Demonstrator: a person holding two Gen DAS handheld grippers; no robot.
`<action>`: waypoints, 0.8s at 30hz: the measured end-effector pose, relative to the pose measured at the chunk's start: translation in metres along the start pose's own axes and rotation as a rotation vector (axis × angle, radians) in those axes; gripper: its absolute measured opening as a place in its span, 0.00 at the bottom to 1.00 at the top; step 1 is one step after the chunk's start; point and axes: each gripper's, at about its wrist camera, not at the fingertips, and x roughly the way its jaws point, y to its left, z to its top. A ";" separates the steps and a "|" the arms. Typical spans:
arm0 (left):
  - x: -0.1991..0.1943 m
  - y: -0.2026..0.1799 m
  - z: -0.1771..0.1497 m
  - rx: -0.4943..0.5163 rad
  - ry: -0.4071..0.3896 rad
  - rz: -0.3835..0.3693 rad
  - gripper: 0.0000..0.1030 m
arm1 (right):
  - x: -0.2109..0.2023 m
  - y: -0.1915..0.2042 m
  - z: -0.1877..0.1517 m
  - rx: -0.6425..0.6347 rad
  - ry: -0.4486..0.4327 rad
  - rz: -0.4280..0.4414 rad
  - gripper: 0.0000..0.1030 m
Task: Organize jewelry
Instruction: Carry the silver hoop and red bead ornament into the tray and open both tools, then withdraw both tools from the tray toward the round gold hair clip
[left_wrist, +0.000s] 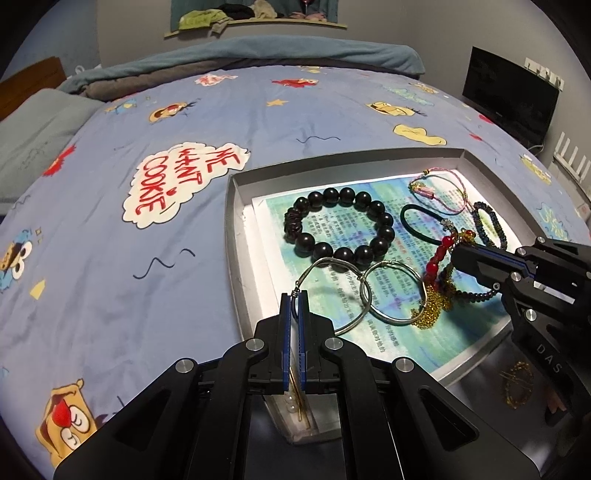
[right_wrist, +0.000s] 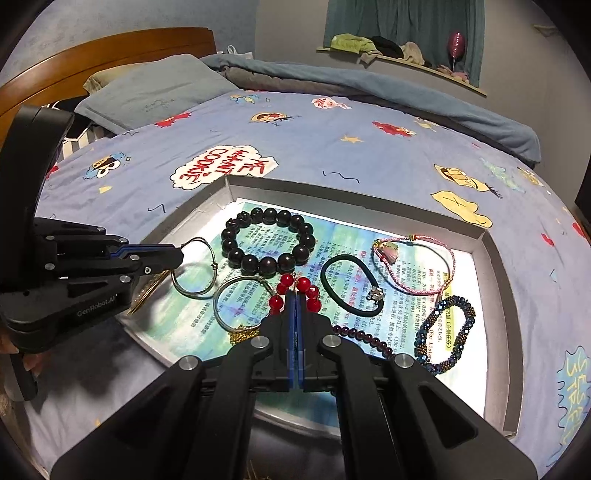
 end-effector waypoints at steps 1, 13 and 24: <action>0.000 -0.001 0.000 0.009 -0.003 0.012 0.04 | 0.001 0.000 0.000 0.002 0.002 -0.002 0.01; 0.005 -0.006 0.000 0.054 -0.026 0.069 0.04 | 0.004 -0.004 -0.001 0.012 0.006 -0.021 0.01; -0.014 -0.004 -0.001 0.026 -0.074 0.082 0.25 | -0.009 -0.010 -0.003 0.033 -0.007 -0.036 0.33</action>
